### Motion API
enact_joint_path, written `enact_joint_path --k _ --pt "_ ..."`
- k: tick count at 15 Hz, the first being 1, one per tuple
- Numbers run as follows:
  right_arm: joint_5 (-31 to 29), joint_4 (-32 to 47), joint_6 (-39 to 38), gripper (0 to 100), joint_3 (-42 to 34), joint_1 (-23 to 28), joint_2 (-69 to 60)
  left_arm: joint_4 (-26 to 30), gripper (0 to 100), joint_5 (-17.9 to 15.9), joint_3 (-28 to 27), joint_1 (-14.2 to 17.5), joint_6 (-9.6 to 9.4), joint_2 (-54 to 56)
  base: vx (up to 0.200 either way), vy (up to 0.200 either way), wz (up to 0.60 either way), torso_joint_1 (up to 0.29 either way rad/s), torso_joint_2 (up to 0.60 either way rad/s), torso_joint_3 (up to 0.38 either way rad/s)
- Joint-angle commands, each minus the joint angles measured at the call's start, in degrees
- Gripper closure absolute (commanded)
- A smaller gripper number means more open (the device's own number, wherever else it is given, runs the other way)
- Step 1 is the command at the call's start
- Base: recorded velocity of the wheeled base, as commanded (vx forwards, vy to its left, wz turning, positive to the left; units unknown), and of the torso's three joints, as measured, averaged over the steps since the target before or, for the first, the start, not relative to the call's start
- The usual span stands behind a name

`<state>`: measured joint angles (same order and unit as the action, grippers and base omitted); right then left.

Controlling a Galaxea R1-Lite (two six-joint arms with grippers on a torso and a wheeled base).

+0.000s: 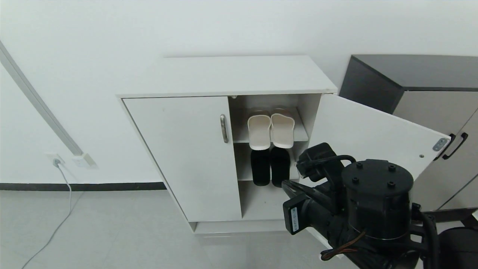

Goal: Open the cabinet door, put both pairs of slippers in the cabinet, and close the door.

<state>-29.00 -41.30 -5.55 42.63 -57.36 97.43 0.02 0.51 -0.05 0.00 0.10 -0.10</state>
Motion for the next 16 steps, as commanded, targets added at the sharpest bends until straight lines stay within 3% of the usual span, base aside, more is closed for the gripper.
enact_joint_path --k 1,16 --pt "0.0 0.0 0.0 100 0.0 0.1 0.0 0.0 100 0.0 0.0 0.0 0.08 0.0 0.0 0.0 0.0 0.188 -0.5 -0.31" --pt "0.0 -0.1 0.0 100 -0.7 0.1 -0.2 0.0 100 0.0 0.0 0.0 0.08 0.0 0.0 0.0 0.0 0.231 -0.55 -0.317"
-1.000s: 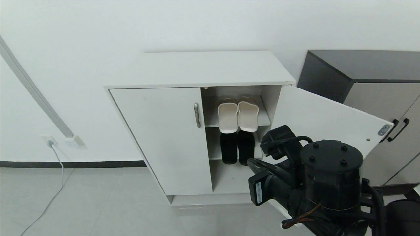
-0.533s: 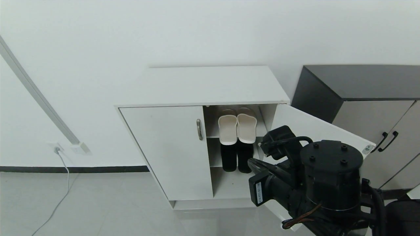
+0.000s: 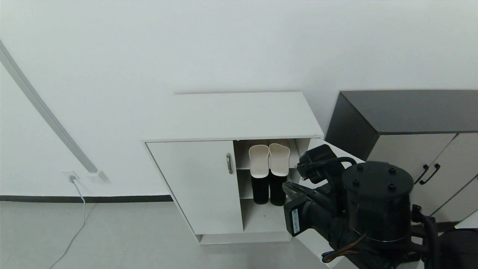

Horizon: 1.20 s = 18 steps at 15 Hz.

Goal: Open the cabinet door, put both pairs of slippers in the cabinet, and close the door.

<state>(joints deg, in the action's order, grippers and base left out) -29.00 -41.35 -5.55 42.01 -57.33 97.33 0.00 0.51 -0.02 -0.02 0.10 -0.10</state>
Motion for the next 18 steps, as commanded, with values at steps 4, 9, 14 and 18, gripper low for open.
enact_joint_path --k 4,9,14,18 --pt "0.0 -1.5 1.2 100 -0.5 0.0 0.1 0.0 100 0.0 -0.1 0.0 -0.01 0.0 0.0 0.0 0.0 0.083 -0.18 -0.097" --pt "0.0 -2.8 1.2 100 -0.9 0.5 0.8 0.0 100 0.0 -0.1 0.0 -0.01 0.0 0.0 0.0 0.0 0.0 0.0 0.0" --pt "0.2 -2.9 2.2 100 -1.4 1.3 0.9 0.0 100 0.0 0.0 0.0 -0.27 0.0 0.0 0.0 0.0 0.0 0.0 0.0" --pt "0.2 -4.3 2.3 100 -1.5 1.7 1.7 0.0 100 -0.1 -0.1 0.0 -0.1 0.0 0.0 0.0 -0.45 -0.003 0.0 0.003"
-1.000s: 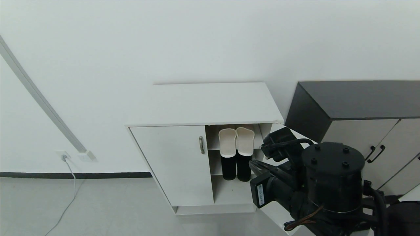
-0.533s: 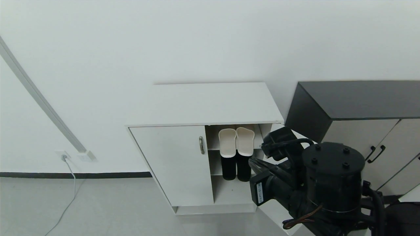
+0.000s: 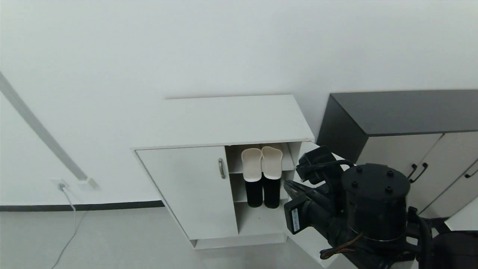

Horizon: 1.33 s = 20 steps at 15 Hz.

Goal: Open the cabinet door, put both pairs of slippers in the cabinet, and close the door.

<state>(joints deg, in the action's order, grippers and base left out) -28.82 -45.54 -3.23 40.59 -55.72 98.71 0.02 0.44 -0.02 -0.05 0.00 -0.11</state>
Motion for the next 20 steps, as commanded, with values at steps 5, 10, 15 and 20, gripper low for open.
enact_joint_path --k 5,10,15,20 --pt "-0.2 -0.2 0.2 100 0.0 0.3 0.1 0.0 100 0.0 -0.1 0.0 0.09 0.0 0.0 0.0 -0.6 0.003 0.0 0.002" --pt "-0.2 -1.5 1.3 100 -0.1 1.3 0.1 0.0 100 0.0 0.0 0.0 0.09 0.0 0.0 0.0 -0.12 0.0 0.0 0.0" --pt "-0.2 -1.5 1.7 100 -0.3 1.6 0.3 0.0 100 0.0 0.0 0.0 0.35 0.0 -0.12 0.0 0.0 0.002 0.0 -0.001" --pt "-0.2 -1.5 1.6 100 -0.3 1.6 0.7 0.0 100 0.0 0.0 0.0 0.44 0.0 -0.08 0.0 0.0 0.0 0.0 0.0"
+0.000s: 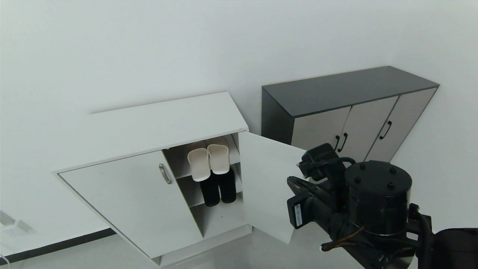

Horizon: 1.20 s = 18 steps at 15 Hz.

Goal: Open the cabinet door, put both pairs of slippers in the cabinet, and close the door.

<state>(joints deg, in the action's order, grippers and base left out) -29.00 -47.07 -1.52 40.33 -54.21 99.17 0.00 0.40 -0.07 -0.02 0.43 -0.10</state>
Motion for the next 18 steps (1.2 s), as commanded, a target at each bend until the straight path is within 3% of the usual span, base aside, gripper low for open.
enact_joint_path --k 1,9,13,18 --pt "0.0 0.0 0.0 100 0.0 0.1 0.2 0.0 100 0.0 0.0 0.0 0.01 0.0 0.0 0.0 0.0 0.0 0.0 0.0" --pt "-0.1 -0.1 0.0 100 0.3 1.0 1.0 0.0 100 0.0 0.1 0.0 0.01 0.0 0.0 0.0 0.0 0.109 -0.23 -0.123" --pt "0.1 0.0 2.0 100 2.9 6.5 2.3 0.0 100 0.0 0.0 0.0 0.01 0.0 0.0 0.0 0.0 0.101 -0.21 -0.115" --pt "0.3 5.8 -1.6 100 14.4 15.7 10.3 0.0 100 0.0 0.0 0.0 0.01 0.0 0.0 0.0 0.0 0.0 0.0 0.0"
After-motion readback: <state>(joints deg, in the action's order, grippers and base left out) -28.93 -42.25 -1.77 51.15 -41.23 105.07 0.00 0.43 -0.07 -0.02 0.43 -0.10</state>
